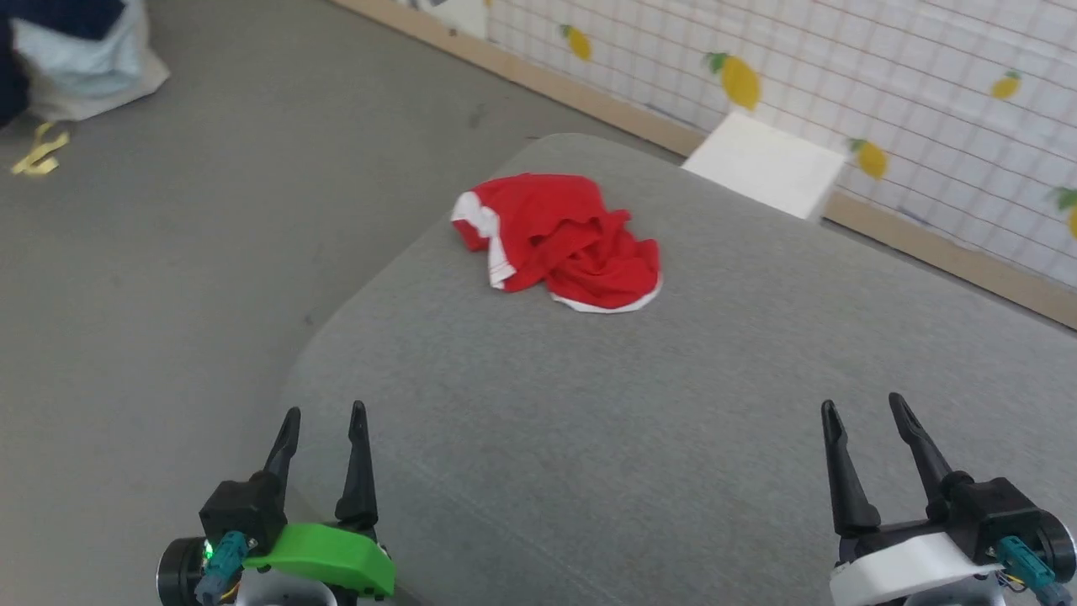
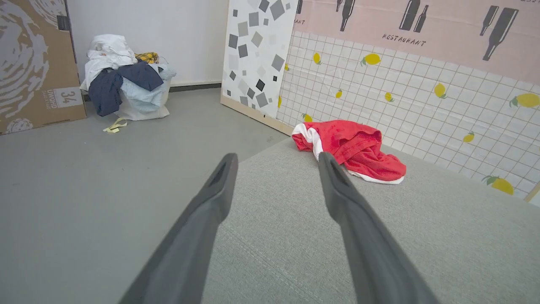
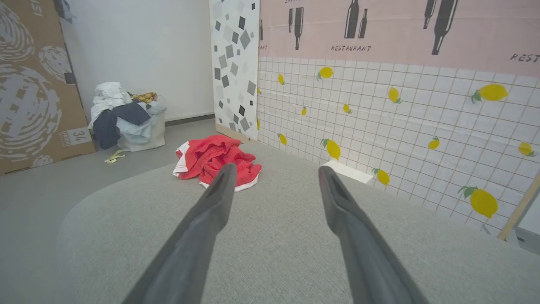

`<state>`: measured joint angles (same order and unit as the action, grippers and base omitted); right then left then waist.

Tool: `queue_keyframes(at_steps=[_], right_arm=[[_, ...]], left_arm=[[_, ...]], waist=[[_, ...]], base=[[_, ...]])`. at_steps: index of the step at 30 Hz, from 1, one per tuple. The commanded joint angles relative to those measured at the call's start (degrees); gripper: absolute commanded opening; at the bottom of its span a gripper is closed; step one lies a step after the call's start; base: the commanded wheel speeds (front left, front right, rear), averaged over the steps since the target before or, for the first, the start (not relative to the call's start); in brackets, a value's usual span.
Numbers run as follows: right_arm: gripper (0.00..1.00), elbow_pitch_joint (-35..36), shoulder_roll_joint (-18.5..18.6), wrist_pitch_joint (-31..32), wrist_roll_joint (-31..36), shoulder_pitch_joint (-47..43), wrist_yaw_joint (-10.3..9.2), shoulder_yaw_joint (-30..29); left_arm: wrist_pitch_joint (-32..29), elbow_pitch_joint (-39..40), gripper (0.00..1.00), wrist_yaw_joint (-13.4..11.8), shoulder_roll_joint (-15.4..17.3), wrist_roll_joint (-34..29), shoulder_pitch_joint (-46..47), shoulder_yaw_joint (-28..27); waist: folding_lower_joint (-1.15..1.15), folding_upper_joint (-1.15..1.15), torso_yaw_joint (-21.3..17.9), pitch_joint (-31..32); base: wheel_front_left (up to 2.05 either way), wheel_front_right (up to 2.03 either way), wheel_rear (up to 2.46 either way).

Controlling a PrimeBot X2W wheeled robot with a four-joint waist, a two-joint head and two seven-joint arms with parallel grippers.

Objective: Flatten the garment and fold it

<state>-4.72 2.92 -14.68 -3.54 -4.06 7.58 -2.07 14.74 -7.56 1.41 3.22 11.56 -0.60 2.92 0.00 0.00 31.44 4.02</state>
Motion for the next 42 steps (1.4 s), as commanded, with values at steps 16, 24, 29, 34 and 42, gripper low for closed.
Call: queue_keyframes(at_steps=[16, 24, 29, 34, 42], right_arm=[[1.00, -1.5, 0.0, -0.3, -0.2, 1.0, -0.09, 0.7], [1.00, -1.2, 0.0, -0.3, 0.5, 1.5, -0.09, 0.4], [1.00, -0.4, 0.0, -0.3, 2.6, 3.0, -0.09, 0.3], [1.00, 0.8, 0.0, 0.3, 4.8, 5.3, -0.09, -0.1], [1.00, 3.0, 0.0, 0.8, 6.8, 10.8, -0.09, 0.0]], left_arm=[[0.3, -1.5, 1.00, 0.7, 0.0, -0.8, -0.9, -0.4], [0.3, -1.7, 1.00, 0.7, -0.2, 0.2, 0.7, 0.0], [0.1, -3.4, 1.00, 1.8, -0.2, 1.7, 6.3, 1.0], [-4.4, -6.2, 1.00, 3.2, 0.8, 3.4, 17.9, 1.5], [-15.1, -10.1, 1.00, 4.9, 6.7, 9.4, 35.9, -1.8]], waist=[[0.00, 0.00, 7.6, -0.7], [0.00, 0.00, 6.3, -2.7], [0.00, 0.00, 3.5, -7.2], [0.00, 0.00, -1.7, -14.2], [0.00, 0.00, -12.4, -26.0]], base=[[0.00, 0.00, 0.00], [0.00, 0.00, 0.00], [0.00, 0.00, 0.00], [0.00, 0.00, 0.00], [0.00, 0.00, 0.00]])
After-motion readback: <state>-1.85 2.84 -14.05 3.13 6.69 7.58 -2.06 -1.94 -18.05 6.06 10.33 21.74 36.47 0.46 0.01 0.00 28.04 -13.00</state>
